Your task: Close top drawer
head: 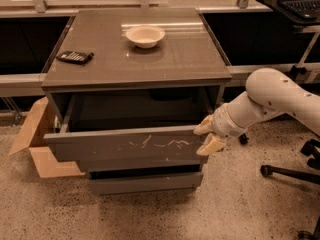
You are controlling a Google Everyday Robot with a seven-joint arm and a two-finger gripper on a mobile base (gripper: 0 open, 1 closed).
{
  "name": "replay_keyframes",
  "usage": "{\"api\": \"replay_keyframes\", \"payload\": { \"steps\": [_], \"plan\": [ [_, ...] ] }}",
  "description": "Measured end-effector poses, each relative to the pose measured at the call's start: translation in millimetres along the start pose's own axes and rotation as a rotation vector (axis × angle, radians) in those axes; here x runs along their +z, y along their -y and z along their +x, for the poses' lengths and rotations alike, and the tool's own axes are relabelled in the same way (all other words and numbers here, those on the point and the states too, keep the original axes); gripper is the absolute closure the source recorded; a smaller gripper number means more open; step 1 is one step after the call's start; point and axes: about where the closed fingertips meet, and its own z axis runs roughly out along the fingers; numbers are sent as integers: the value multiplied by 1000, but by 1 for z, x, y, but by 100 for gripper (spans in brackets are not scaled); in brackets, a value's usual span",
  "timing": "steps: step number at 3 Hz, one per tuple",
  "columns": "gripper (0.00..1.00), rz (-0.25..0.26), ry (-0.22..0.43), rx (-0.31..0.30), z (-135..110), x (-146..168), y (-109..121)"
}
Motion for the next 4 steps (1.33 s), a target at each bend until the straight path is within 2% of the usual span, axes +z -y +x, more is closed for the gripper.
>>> {"api": "replay_keyframes", "payload": {
  "steps": [1, 2, 3, 4],
  "plan": [
    [70, 28, -9, -3, 1, 1, 28],
    [67, 35, -42, 19, 10, 11, 47],
    [43, 50, -79, 51, 20, 20, 60],
    [20, 74, -83, 72, 26, 15, 69]
  ]
}}
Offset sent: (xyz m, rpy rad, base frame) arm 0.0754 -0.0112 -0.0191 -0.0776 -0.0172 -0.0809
